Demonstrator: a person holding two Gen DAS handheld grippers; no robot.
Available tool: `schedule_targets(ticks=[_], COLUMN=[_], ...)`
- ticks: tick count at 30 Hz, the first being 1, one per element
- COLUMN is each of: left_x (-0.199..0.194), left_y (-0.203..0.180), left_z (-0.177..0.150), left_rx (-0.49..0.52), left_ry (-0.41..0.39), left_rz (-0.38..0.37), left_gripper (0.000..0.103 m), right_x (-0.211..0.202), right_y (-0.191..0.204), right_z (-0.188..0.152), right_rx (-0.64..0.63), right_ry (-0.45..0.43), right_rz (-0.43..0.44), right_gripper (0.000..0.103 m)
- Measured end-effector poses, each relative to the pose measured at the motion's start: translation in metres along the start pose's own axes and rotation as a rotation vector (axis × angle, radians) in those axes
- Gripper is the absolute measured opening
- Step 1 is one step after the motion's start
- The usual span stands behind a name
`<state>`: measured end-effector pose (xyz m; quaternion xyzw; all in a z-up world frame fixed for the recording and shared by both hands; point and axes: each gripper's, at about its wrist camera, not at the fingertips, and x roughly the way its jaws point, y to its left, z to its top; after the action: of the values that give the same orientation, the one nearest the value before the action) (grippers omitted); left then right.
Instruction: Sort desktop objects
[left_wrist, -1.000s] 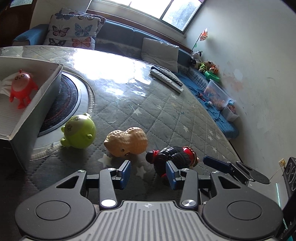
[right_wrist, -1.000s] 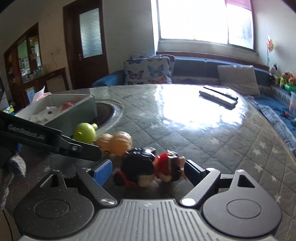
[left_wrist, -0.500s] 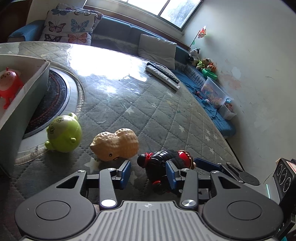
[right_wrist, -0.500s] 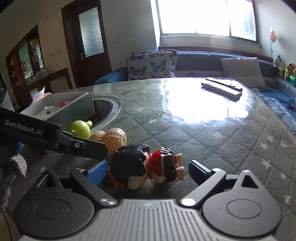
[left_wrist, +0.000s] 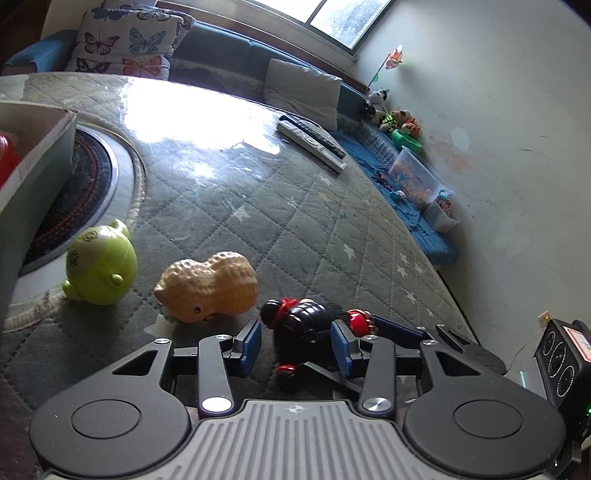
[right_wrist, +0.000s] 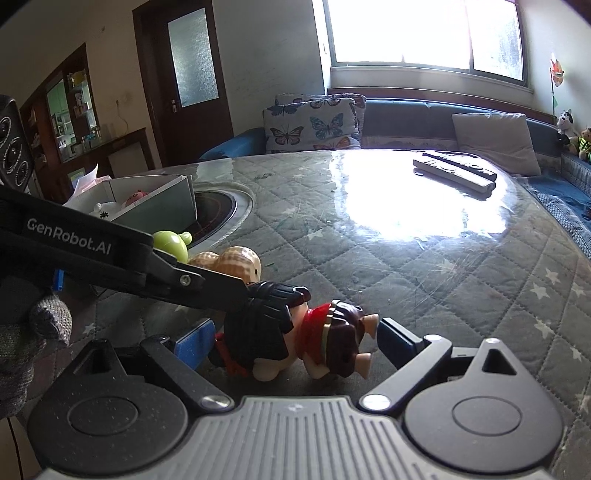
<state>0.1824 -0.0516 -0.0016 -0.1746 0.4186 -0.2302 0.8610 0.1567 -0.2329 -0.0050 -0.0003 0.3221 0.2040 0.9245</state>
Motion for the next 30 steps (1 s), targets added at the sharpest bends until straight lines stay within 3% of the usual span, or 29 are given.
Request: schedule_targets(ticks=[13, 30], left_x=[0.002, -0.006], left_y=[0.008, 0.017], left_z=[0.000, 0.004], left_rx=[-0.016, -0.017], left_ry=[0.026, 0.017], left_rz=[-0.045, -0.040], left_gripper=[0.046, 0.045], right_x=[-0.003, -0.018], right_y=[0.006, 0.020], right_z=[0.001, -0.008], right_rx=[-0.046, -0.121], right_ry=[0.010, 0.041], right_rz=[-0.004, 0.107], right_gripper=[0.095, 0.095])
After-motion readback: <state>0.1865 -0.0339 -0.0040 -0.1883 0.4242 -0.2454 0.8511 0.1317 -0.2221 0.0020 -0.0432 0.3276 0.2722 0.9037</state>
